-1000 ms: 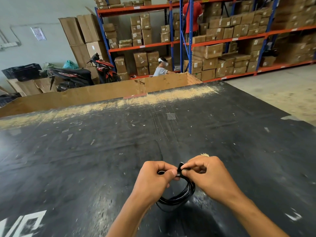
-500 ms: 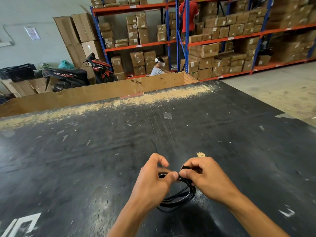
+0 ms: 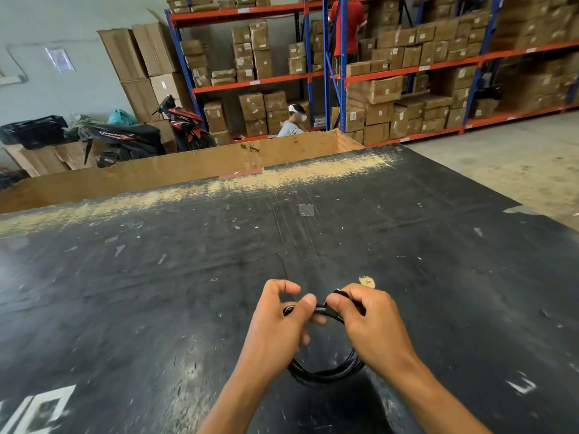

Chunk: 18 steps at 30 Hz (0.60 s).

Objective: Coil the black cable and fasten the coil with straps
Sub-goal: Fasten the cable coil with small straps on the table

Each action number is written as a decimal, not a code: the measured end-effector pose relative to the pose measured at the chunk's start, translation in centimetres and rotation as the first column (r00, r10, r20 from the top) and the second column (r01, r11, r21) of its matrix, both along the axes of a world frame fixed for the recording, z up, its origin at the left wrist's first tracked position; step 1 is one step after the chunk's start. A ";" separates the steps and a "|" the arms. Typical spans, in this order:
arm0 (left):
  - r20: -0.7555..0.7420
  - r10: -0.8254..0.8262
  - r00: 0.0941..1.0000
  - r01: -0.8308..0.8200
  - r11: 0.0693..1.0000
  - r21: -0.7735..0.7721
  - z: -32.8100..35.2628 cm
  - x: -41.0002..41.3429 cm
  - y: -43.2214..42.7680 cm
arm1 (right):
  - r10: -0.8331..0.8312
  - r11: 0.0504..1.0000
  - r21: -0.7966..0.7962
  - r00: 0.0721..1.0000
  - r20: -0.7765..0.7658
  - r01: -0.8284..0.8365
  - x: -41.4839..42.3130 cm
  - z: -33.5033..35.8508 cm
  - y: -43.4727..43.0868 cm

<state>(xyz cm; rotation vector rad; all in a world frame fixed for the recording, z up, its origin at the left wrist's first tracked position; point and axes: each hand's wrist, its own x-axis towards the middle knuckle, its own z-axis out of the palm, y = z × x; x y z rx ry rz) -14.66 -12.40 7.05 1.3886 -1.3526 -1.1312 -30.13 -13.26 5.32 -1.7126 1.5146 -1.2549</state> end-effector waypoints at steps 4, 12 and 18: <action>-0.081 0.022 0.996 -0.016 0.997 0.080 -0.2 -0.6 -0.3 | -0.096 0.995 0.006 0.995 0.018 0.096 0.4 0.2 -0.5; -0.025 -0.007 1.000 0.007 1.000 0.006 0.2 -0.5 -0.7 | 0.054 0.988 0.133 0.981 0.186 -0.080 -0.6 0.7 -0.7; -0.405 -0.064 0.912 0.104 0.992 0.077 0.5 -1.7 0.2 | -0.123 0.980 0.181 0.964 0.235 0.081 -0.9 0.4 -2.0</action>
